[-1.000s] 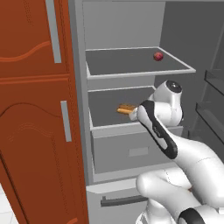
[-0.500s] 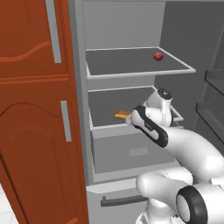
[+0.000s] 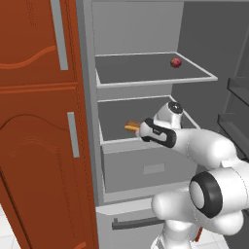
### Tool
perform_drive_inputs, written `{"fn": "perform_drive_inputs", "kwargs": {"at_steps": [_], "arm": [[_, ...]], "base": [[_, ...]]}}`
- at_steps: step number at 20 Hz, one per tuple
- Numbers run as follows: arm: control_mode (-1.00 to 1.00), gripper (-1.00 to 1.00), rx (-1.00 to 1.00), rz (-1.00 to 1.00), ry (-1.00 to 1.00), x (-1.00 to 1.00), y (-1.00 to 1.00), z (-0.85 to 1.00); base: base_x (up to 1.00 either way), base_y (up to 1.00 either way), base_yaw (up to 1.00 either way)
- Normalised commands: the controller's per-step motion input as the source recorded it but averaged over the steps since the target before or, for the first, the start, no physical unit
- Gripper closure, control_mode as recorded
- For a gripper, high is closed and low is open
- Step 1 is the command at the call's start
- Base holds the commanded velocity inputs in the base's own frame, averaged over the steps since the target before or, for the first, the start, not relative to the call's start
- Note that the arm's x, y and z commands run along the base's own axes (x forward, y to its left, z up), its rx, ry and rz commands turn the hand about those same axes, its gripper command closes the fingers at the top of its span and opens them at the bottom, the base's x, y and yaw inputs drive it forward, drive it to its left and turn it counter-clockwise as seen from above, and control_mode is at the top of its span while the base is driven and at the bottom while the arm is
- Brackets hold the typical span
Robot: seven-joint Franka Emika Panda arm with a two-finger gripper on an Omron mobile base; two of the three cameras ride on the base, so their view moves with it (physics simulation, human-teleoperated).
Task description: Move the hotdog bun and peach from the top shelf to the second highest shelf to make space. Then, place the pitcher from the counter on the cleared top shelf.
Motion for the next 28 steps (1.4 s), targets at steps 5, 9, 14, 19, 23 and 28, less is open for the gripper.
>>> {"fn": "perform_drive_inputs", "kwargs": {"at_steps": [5, 9, 14, 19, 23, 28], "arm": [[-1.00, 1.00, 0.00, -0.01, 0.00, 0.56, 0.01, -0.02], [-1.00, 1.00, 0.00, 0.00, 0.00, 0.54, 0.08, -0.12], [-1.00, -1.00, 0.00, 0.00, 0.00, 0.53, 0.13, -0.17], [-1.00, -1.00, 0.00, -0.01, 0.00, 0.38, 0.05, -0.06], [-1.00, -1.00, 0.00, 0.00, -0.02, 0.08, 0.00, 0.00], [-1.00, -1.00, 0.00, 0.00, -0.02, -0.15, 0.00, 0.06]], "base": [[0.00, 0.00, 0.00], [0.00, 0.00, 0.00], [0.00, 0.00, 0.00], [0.00, 0.00, 0.00], [0.00, 0.00, 0.00], [0.00, 0.00, 0.00]]}}
